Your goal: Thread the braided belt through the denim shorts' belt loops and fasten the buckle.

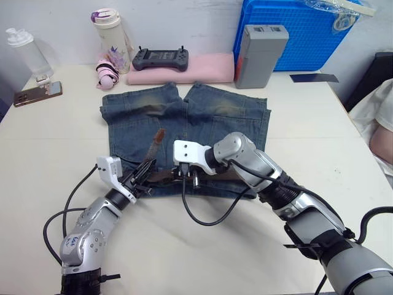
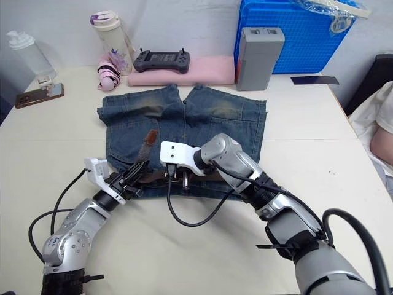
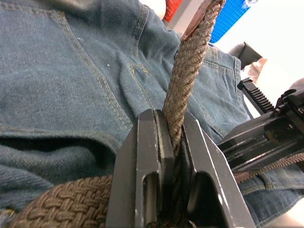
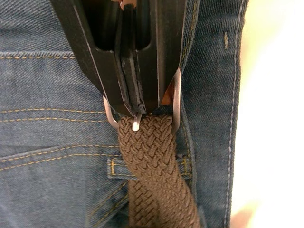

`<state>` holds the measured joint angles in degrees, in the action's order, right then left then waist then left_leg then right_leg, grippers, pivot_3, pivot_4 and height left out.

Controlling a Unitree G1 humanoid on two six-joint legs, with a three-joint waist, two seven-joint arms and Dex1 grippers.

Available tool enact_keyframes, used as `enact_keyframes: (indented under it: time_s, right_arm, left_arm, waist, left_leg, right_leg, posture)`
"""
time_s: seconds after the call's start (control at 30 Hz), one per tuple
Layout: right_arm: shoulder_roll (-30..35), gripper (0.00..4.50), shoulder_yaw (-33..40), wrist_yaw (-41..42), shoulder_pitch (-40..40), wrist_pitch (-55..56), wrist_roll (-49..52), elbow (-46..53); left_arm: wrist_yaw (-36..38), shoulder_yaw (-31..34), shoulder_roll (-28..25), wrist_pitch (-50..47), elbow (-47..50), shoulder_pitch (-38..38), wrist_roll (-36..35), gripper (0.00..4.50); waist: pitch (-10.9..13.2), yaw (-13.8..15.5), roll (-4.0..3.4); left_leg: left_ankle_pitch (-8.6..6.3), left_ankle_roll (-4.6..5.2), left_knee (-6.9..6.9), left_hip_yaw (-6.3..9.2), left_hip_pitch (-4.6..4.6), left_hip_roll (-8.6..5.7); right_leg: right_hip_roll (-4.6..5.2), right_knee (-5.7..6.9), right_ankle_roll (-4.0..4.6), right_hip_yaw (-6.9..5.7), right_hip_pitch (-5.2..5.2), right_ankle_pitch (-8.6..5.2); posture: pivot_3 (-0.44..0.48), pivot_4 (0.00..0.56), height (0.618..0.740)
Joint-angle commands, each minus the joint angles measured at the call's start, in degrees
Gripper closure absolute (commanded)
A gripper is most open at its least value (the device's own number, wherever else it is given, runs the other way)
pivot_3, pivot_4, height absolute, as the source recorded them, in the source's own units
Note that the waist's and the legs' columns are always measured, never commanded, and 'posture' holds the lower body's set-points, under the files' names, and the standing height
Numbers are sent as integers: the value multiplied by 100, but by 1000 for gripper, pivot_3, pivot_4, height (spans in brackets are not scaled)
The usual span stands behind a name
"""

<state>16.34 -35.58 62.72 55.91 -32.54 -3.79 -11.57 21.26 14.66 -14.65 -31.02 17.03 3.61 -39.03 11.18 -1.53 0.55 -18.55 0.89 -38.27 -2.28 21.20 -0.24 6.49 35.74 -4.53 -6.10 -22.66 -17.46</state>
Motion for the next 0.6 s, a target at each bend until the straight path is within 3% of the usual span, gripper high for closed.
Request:
enact_keyframes:
  time_s: [0.03, 0.27, 0.6]
  right_arm:
    - [-105, 4473, -748, 429, -92, -42, -332, -439]
    - [-390, 4473, -1250, 884, -25, 258, -813, -1045]
    - [-906, 4473, -1292, 1023, -127, 779, -1245, -1405]
  left_arm:
    - [71, -12, -61, 141, 4, -1, 79, 4500]
    - [588, -1, -895, 34, -9, 450, 178, 4500]
    - [1904, -222, -2233, -290, -584, 2039, 147, 4500]
  waist:
    - [-2, -12, -2]
    - [-60, -29, -4]
    - [-98, -199, -12]
  left_leg:
    - [0, 0, 1, 0, 0, 0]
    - [2, -6, 7, -1, -19, 2]
    - [-9, -33, 38, -9, -75, 9]
  right_leg:
    - [0, 0, 0, 1, 0, 0]
    - [0, 6, 5, -2, 7, -2]
    - [-3, 23, 36, -8, 20, -20]
  posture:
    - [0, 150, 712]
    - [0, 150, 712]
    - [0, 150, 712]
